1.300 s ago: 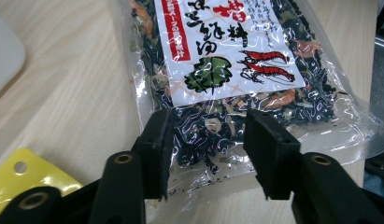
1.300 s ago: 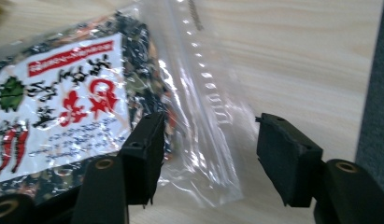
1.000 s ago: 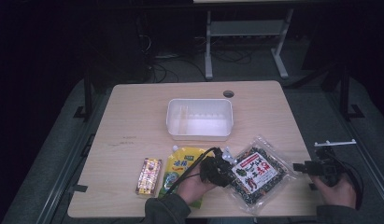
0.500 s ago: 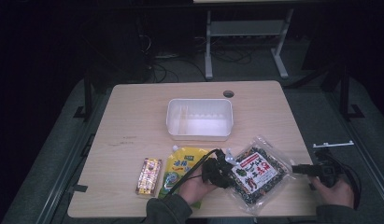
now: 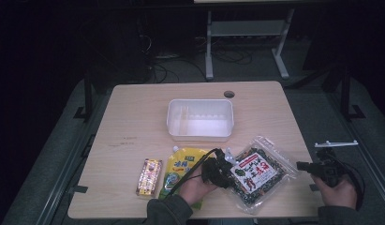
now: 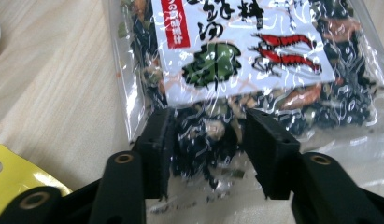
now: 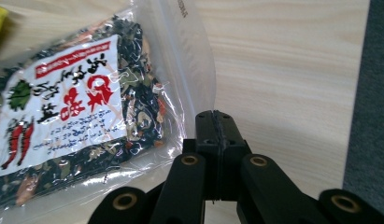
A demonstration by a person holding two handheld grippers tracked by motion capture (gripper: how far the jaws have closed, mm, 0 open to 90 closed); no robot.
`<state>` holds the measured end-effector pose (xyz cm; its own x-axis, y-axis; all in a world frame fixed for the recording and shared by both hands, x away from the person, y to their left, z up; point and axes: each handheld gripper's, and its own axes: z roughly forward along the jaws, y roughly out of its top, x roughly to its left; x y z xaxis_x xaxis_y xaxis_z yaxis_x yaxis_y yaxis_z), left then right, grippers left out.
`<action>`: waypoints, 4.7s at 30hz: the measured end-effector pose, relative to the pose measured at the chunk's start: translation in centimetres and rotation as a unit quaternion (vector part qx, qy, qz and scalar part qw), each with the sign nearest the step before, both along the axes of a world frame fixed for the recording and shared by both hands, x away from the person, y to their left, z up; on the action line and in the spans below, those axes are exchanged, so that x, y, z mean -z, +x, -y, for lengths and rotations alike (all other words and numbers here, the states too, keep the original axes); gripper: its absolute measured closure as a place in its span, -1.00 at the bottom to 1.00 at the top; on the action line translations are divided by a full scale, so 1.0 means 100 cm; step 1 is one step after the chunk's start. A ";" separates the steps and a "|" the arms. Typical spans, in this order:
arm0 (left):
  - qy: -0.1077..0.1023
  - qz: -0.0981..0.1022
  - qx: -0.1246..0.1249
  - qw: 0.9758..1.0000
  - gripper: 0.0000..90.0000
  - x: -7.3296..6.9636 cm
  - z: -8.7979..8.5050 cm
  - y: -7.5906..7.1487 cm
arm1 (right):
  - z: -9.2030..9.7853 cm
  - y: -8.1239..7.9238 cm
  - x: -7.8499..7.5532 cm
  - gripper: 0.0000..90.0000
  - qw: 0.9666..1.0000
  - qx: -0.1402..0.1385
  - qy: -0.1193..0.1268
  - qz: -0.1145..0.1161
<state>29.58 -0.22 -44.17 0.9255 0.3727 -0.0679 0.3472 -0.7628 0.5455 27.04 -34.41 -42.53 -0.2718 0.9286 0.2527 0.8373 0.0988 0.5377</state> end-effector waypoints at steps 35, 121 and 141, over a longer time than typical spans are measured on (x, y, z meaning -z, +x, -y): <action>-0.137 -0.180 -0.003 0.974 -0.25 0.002 -0.037 0.053 | -0.043 -0.017 -0.125 1.00 0.975 -0.154 0.078 0.140; -0.167 -0.028 -0.003 0.985 0.07 -0.033 -0.083 0.018 | -0.059 0.030 -0.110 0.73 0.943 -0.267 0.173 0.101; -0.143 0.002 -0.055 0.988 -0.25 -0.040 -0.146 -0.004 | -0.083 0.048 -0.147 0.73 0.943 -0.267 0.133 0.151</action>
